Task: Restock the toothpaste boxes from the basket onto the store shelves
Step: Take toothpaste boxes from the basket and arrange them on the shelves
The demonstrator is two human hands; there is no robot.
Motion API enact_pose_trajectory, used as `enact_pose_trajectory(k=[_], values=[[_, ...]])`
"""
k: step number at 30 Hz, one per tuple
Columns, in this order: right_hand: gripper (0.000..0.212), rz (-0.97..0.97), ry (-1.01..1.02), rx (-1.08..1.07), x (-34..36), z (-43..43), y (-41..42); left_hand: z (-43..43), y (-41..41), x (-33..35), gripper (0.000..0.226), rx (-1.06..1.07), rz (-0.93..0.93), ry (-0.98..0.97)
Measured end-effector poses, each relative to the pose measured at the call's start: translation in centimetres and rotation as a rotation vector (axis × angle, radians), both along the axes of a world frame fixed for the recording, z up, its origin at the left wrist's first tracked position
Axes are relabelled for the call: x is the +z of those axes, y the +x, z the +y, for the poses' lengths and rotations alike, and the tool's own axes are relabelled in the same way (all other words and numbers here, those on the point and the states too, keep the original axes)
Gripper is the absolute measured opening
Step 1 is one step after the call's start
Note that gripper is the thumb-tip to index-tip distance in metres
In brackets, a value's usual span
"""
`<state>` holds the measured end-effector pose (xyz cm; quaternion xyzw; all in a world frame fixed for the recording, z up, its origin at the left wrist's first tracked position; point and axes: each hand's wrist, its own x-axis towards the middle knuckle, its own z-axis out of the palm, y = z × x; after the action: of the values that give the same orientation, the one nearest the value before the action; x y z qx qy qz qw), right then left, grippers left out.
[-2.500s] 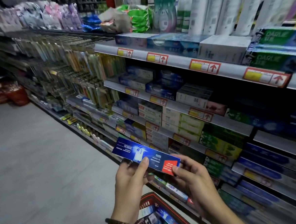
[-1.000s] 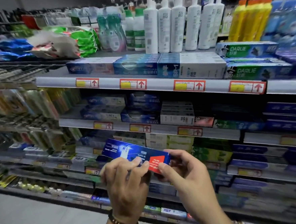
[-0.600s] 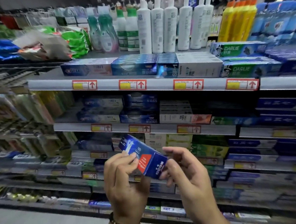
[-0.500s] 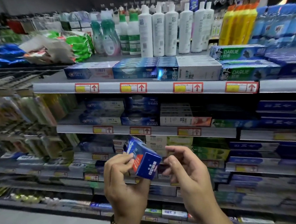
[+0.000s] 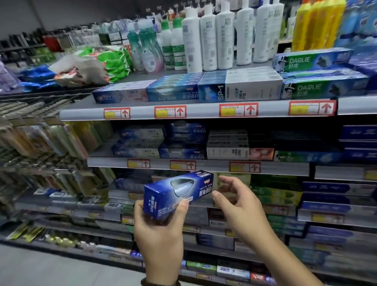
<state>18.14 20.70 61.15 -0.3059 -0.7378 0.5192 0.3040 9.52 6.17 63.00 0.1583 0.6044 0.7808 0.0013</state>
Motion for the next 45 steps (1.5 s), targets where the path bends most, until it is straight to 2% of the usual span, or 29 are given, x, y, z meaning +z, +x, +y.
enact_pose_trajectory(k=[4, 8, 12, 23, 30, 33, 38, 45], values=[[0.029, 0.073, -0.063, 0.006, 0.0, 0.3, -0.2, 0.7, 0.1, 0.0, 0.057, -0.033, -0.058, 0.072], [0.025, 0.109, -0.033, -0.051, 0.4, 0.4, -0.9, 1.3, -1.3, -0.5, 0.057, -0.098, -0.084, 0.112], [0.022, 0.139, -0.020, -0.122, 0.7, 0.1, -1.9, 1.3, -4.0, -0.6, 0.055, -0.166, -0.044, 0.118], [0.023, 0.136, 0.031, -0.323, 1.1, -2.6, -7.8, 0.7, -13.3, -0.8, 0.075, -0.259, 0.150, 0.034], [0.017, 0.094, 0.062, -0.422, 0.9, -3.0, -11.6, 1.8, -18.9, -2.1, 0.065, -0.343, 0.149, 0.016], [0.019, 0.077, 0.092, -0.471, 0.9, -2.4, -12.4, 2.5, -20.7, -2.3, 0.051, -0.354, 0.187, -0.053], [0.022, 0.023, 0.167, -0.518, 0.9, -0.3, -13.0, 3.1, -22.6, -2.9, 0.025, -0.289, 0.287, -0.222], [0.029, 0.004, 0.172, -0.490, 1.8, 2.6, -12.9, 4.3, -22.6, -2.3, 0.022, -0.160, 0.390, -0.312]])
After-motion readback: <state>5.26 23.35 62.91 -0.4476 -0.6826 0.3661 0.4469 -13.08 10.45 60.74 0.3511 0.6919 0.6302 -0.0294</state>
